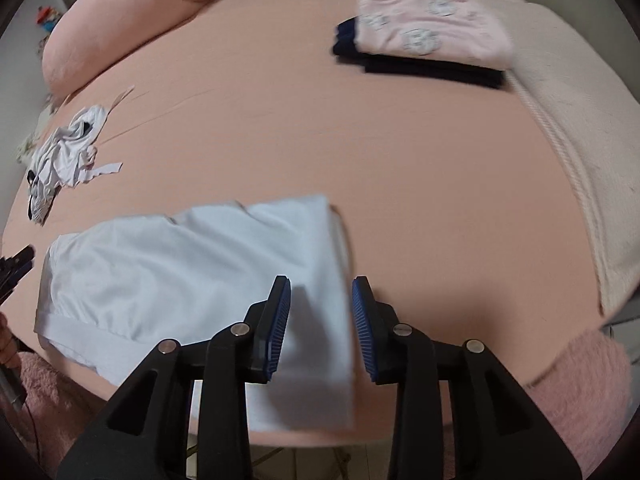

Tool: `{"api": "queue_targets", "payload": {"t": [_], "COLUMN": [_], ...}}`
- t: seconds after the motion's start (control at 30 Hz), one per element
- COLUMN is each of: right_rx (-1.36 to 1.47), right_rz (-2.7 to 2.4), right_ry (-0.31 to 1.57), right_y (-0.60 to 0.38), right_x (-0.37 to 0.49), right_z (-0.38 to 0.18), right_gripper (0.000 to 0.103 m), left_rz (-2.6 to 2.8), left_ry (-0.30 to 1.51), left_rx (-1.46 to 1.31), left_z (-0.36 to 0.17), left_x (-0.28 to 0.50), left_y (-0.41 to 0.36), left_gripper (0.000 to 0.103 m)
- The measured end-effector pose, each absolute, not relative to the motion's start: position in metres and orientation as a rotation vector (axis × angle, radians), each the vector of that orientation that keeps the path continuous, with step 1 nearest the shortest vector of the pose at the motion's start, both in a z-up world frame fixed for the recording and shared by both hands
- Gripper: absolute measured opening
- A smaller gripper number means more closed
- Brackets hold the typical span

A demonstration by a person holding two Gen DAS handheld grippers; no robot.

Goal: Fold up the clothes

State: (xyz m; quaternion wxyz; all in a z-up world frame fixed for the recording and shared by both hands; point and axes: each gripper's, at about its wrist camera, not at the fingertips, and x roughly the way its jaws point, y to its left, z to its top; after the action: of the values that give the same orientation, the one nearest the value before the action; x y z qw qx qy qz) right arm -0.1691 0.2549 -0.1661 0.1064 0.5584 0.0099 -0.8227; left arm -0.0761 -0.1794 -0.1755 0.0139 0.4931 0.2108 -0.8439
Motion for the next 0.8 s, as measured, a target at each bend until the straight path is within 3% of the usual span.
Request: {"api": "queue_targets", "payload": {"t": [0.07,0.17,0.2,0.27,0.37,0.57,0.7,0.8], "right_rx": [1.645,1.639,1.637,1.633,1.627,1.619,1.707,1.732], "right_rz": [-2.438,-2.459,-2.466,-2.480,-2.502,-2.517,-2.466,-2.459], "right_ry": [0.040,0.029,0.026,0.019,0.009,-0.028,-0.014,0.020], "right_y": [0.252,0.257,0.259,0.262,0.267,0.270,0.257,0.258], "right_x": [-0.176,-0.181,-0.182,-0.186,-0.191,-0.204,-0.209,-0.207], "right_z": [-0.169,-0.163,-0.161,-0.157,-0.152,-0.148,-0.169,-0.174], "right_gripper": [0.032,0.034,0.037,0.053,0.052,0.050,0.049,0.049], "left_rz": [-2.603,-2.536,-2.518,-2.486,-2.470,-2.636,-2.567,-2.509], "left_ry": [0.589,0.628,0.664,0.788,0.924,0.984,0.824,0.833], "left_rx": [1.568,1.543,1.536,1.525,1.490,1.388,1.533,1.486], "left_z": [-0.184,-0.189,-0.190,-0.190,-0.185,-0.169,-0.198,-0.198], "left_x": [-0.079,-0.073,-0.070,-0.063,-0.057,-0.068,-0.090,-0.085], "left_y": [-0.173,-0.179,-0.183,-0.196,-0.209,-0.205,-0.192,-0.202], "left_gripper": [0.036,0.034,0.034,0.037,0.037,0.035,0.035,0.034]}}
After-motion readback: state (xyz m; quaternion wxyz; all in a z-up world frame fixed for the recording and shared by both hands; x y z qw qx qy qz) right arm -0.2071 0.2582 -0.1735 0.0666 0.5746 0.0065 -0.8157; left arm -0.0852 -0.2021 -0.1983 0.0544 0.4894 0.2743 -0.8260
